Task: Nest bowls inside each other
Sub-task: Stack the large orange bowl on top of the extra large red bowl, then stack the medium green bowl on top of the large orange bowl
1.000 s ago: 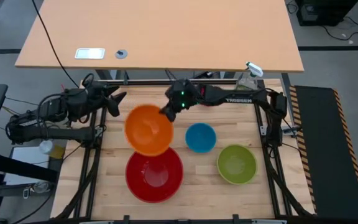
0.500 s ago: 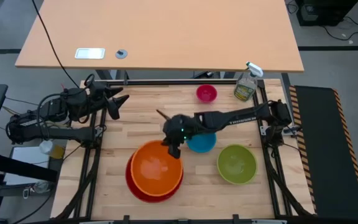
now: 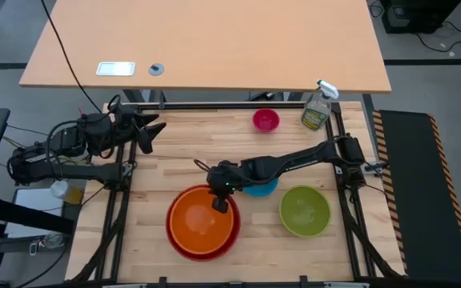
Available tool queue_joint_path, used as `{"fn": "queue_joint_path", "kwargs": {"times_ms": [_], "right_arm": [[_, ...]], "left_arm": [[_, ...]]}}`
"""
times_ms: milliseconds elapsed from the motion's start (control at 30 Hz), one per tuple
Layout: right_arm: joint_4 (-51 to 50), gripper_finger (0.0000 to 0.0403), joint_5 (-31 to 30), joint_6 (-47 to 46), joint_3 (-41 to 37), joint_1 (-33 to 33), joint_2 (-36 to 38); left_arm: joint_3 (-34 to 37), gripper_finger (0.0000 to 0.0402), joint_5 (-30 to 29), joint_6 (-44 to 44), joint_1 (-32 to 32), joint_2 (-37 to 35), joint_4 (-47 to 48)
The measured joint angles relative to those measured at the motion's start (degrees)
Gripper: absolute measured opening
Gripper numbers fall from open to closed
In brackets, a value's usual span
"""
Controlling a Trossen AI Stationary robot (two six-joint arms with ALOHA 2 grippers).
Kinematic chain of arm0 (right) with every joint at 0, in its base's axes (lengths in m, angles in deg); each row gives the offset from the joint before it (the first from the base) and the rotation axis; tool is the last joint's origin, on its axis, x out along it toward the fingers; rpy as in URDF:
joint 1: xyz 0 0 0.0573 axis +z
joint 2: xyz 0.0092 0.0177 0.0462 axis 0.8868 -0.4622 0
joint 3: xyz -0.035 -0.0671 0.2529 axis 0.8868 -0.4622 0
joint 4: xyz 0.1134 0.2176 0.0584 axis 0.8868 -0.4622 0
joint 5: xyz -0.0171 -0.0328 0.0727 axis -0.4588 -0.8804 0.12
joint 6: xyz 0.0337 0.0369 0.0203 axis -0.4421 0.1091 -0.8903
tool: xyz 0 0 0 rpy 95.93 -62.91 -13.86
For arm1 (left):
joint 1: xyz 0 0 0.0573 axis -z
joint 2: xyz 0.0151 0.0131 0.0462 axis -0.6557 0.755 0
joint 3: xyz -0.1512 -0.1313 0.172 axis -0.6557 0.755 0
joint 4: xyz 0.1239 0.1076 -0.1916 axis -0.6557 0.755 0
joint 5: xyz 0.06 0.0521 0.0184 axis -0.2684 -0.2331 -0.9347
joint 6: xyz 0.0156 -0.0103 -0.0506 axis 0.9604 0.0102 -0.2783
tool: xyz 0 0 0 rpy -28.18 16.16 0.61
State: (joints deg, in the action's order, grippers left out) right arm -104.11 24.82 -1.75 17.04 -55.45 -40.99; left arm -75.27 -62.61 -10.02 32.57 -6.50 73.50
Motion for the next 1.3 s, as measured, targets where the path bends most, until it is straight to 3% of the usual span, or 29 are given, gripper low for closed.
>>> {"fn": "queue_joint_path", "kwargs": {"times_ms": [200, 600, 933, 1133, 1300], "right_arm": [[-0.4, 0.0055, 1.5, -2.7, 0.0, -1.3, 0.0], [-3.4, 0.0166, 7.4, -4.6, 1.7, -3.8, 0.6], [-30.3, 0.0169, -1.4, -6.3, 16.2, -6.9, 0.9], [-52.5, 0.0163, 1.4, 1.4, 15.6, -9.0, 0.8], [-57.9, 0.0149, 4.3, 4.9, 10.8, -11.1, 4.5]], "left_arm": [[0.0, 0.0259, 0.0, 0.0, 0.0, 0.0, -0.2], [0.0, 0.0259, 0.0, 0.0, 0.0, 0.0, -0.5], [0.0, 0.0259, 0.0, 0.0, 0.0, 0.0, -0.5], [0.0, 0.0259, 0.0, 0.0, 0.0, 0.0, 0.1], [0.0, 0.0259, 0.0, 0.9, 0.0, 0.3, 0.5]]}}
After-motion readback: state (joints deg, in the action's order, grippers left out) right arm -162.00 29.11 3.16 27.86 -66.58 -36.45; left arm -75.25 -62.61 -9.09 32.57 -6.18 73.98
